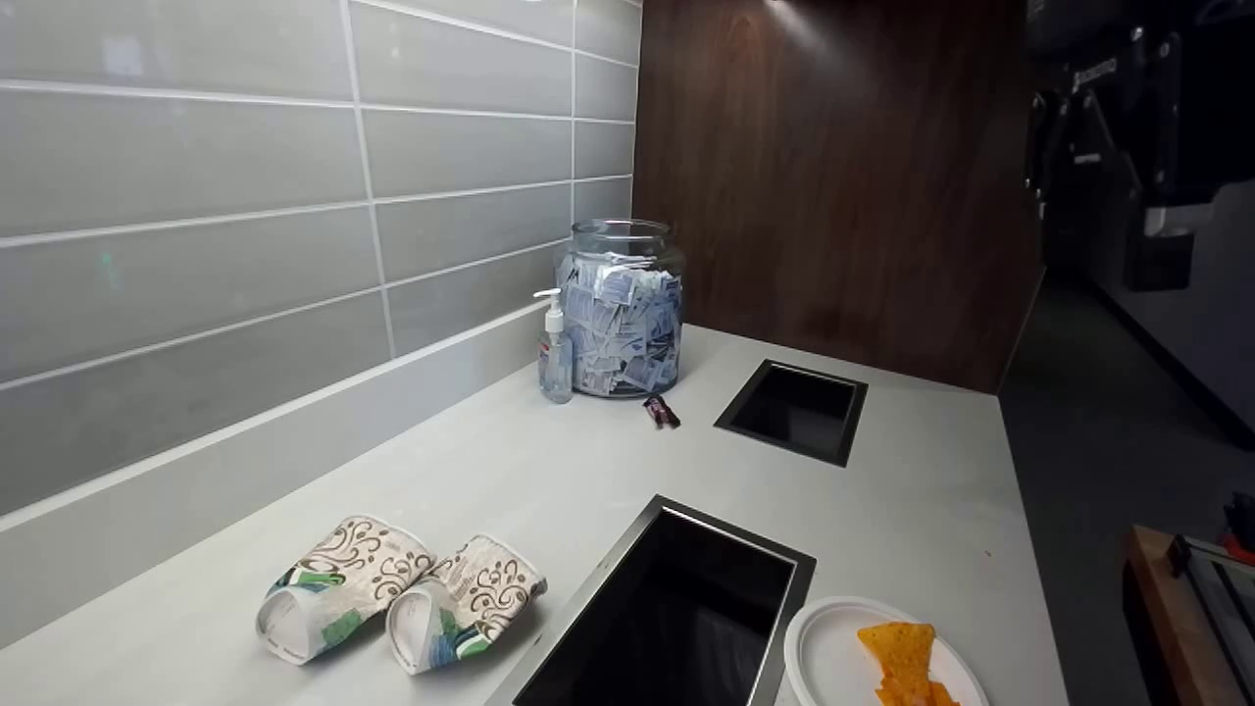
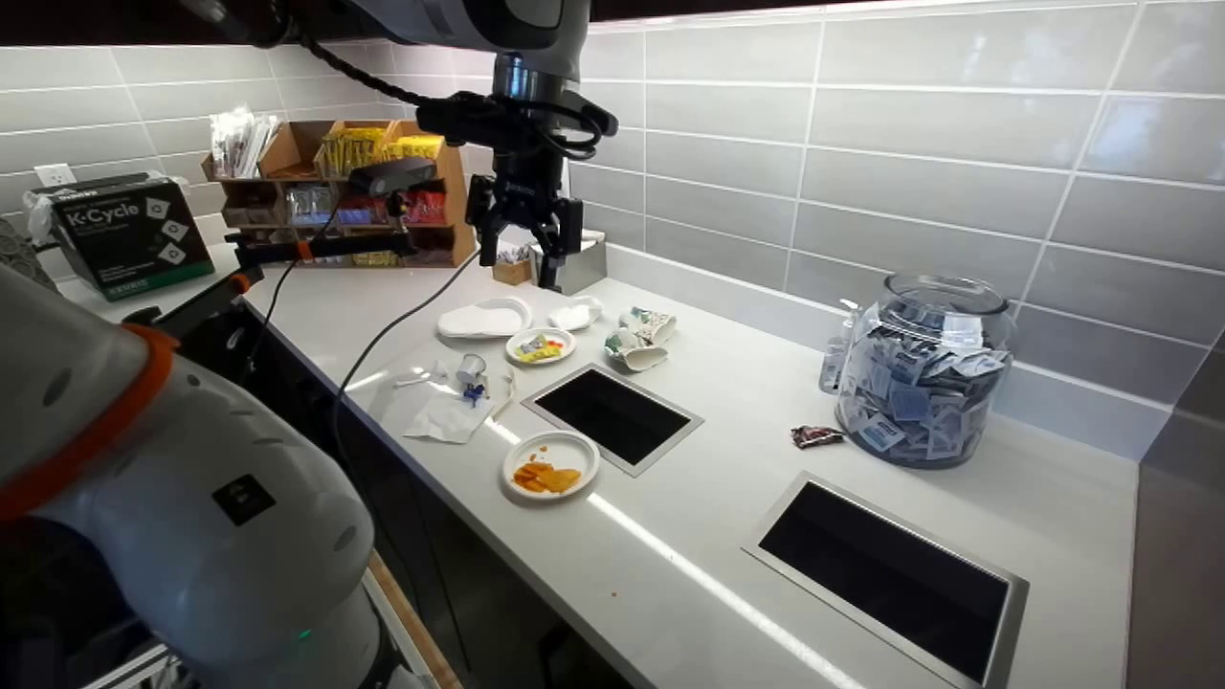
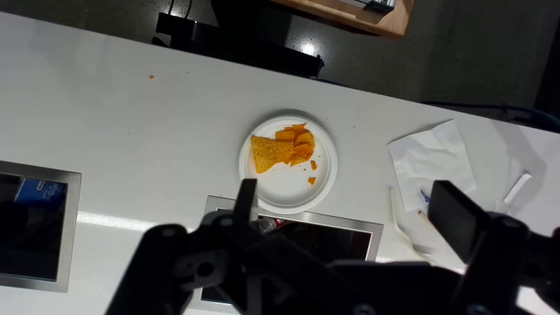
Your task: Pour the snacks from the white plate into the left trash chute.
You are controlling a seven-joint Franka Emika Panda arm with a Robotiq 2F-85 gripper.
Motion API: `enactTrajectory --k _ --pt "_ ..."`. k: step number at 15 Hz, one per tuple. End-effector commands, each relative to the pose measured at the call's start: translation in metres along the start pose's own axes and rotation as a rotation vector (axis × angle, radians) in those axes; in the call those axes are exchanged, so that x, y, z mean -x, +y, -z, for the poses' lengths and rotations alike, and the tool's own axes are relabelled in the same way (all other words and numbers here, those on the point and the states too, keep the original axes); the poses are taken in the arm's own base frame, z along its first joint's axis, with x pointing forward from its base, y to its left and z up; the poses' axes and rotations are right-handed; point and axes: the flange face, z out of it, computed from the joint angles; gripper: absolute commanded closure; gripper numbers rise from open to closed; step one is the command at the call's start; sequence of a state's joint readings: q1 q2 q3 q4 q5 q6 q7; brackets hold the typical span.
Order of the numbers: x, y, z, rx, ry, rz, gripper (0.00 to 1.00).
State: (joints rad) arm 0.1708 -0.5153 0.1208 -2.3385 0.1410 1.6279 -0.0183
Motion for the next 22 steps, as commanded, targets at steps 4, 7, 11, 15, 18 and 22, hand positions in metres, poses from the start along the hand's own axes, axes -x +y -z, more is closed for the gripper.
enactTrajectory --k 4,7,11,15,18,22 --pt "0.0 0.0 0.0 0.0 -0.001 0.0 0.0" --pt "-0.005 0.001 -0.013 0.017 0.033 0.024 0.0" --pt "-0.013 -0.001 -0.039 0.034 0.098 0.128 0.0" --pt "-0.015 0.001 -0.07 0.031 0.117 0.221 0.0" --pt "-0.016 0.001 -0.09 0.022 0.125 0.287 0.0" --pt "-0.02 -0.002 -0.119 -0.005 0.126 0.42 0.0"
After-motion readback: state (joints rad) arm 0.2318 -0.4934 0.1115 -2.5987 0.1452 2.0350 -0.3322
